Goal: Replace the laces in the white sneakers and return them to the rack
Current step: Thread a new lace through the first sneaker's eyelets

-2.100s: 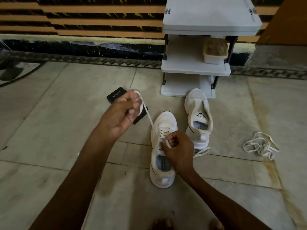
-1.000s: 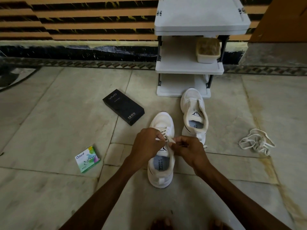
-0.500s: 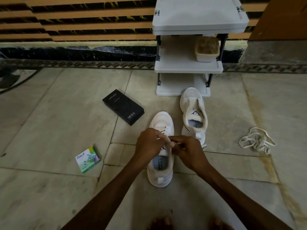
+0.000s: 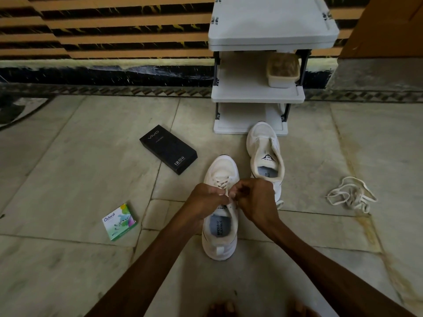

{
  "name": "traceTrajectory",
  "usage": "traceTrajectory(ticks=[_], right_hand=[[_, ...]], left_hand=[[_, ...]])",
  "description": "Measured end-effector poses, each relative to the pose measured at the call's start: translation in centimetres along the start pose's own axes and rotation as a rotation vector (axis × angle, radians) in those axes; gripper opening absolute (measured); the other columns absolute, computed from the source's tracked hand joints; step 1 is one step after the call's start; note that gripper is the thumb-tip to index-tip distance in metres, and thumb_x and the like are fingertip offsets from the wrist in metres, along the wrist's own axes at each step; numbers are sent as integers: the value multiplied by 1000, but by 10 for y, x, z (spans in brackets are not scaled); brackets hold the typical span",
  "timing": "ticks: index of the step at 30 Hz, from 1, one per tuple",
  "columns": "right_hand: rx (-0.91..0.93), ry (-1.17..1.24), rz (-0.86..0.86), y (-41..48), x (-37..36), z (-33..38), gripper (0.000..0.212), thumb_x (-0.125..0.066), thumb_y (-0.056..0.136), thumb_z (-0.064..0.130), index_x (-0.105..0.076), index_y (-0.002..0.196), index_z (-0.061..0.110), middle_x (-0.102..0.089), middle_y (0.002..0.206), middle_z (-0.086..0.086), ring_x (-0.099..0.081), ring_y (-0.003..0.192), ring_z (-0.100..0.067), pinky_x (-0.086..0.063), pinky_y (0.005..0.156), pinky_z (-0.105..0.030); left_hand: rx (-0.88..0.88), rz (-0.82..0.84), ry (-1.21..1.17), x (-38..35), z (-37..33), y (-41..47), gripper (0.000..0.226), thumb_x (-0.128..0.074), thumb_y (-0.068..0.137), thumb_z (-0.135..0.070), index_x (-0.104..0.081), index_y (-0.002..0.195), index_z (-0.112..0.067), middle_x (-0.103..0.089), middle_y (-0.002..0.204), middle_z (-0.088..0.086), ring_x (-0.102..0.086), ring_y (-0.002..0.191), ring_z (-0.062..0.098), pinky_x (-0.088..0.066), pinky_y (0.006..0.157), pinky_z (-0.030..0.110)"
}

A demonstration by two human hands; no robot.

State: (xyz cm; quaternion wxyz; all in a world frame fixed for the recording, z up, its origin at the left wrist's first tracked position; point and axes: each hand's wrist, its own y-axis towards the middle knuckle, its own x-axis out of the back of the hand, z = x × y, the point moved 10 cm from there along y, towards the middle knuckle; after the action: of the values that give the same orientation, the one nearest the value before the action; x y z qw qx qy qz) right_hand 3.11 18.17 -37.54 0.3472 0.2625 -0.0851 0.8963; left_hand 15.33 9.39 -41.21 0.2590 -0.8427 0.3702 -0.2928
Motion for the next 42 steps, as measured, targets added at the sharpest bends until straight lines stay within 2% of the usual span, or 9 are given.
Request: traceTrajectory(ticks=[7,11,15,18,26,30,33,38,42], right_hand=[[163,347,-404,15,118,90,9,-65,87,6,-70,82,12,-72,80,-2,-69,75,-13,-57,73,-25],[-220,979,58,22,66,82,13,-42,96,5,-53,89,5,-63,73,-8,-58,59,-20,-52,56,-28],[-152,-332,378,9,-1,18,14,-53,93,17,-64,97,9,-68,89,-9,-64,83,-27,-48,67,-33],[11,-586,447,-5,-22,-1,21,-55,94,27,-67,95,9,-70,92,-9,-65,86,-25,-52,73,-34],[75,-237,338,19,-5,20,27,-59,93,20,-72,69,19,-67,68,7,-59,61,-4,-49,66,-26],[3,-160,345,15,-6,19,33,-58,93,15,-66,62,24,-65,62,12,-59,61,-2,-47,63,-25],[-143,324,317,10,11,45,34,-53,93,2,-61,63,17,-60,63,9,-56,65,-1,-45,68,-15],[-173,954,258,13,44,100,40,-43,96,-2,-57,61,14,-48,68,-7,-50,83,-31,-54,94,-34],[-337,653,346,6,26,59,33,-49,97,16,-61,67,13,-48,61,-6,-47,63,-23,-49,84,-49]], left_hand=[[-65,27,59,2,-9,-2,10,-73,81,-12,-69,88,-18,-65,87,-4,-61,89,15,-47,80,27],[-93,13,147,5,-12,0,21,-76,79,-15,-72,100,-16,-68,101,0,-62,97,17,-48,84,27],[-252,-178,538,14,-28,-1,35,-74,80,-38,-68,113,-27,-66,115,-6,-58,107,15,-47,93,31],[-401,-319,762,23,-48,-10,35,-71,80,-45,-65,114,-37,-62,117,-12,-46,114,16,-38,98,37],[-553,-185,674,13,-62,-13,76,-80,74,-24,-41,139,-35,-33,142,-4,-32,128,20,-38,105,37],[-484,-75,654,14,-47,5,74,-84,70,-30,-47,134,-31,-49,131,-3,-51,118,17,-46,97,29],[-472,-44,689,12,-42,11,66,-87,62,-40,-58,121,-32,-59,118,-7,-60,107,14,-49,88,26],[-462,-60,723,12,-47,11,58,-87,63,-36,-63,115,-25,-59,114,-3,-60,105,16,-51,92,35],[-424,-76,554,20,-45,10,47,-87,65,-24,-66,107,-25,-64,108,-9,-62,98,11,-53,88,31]])
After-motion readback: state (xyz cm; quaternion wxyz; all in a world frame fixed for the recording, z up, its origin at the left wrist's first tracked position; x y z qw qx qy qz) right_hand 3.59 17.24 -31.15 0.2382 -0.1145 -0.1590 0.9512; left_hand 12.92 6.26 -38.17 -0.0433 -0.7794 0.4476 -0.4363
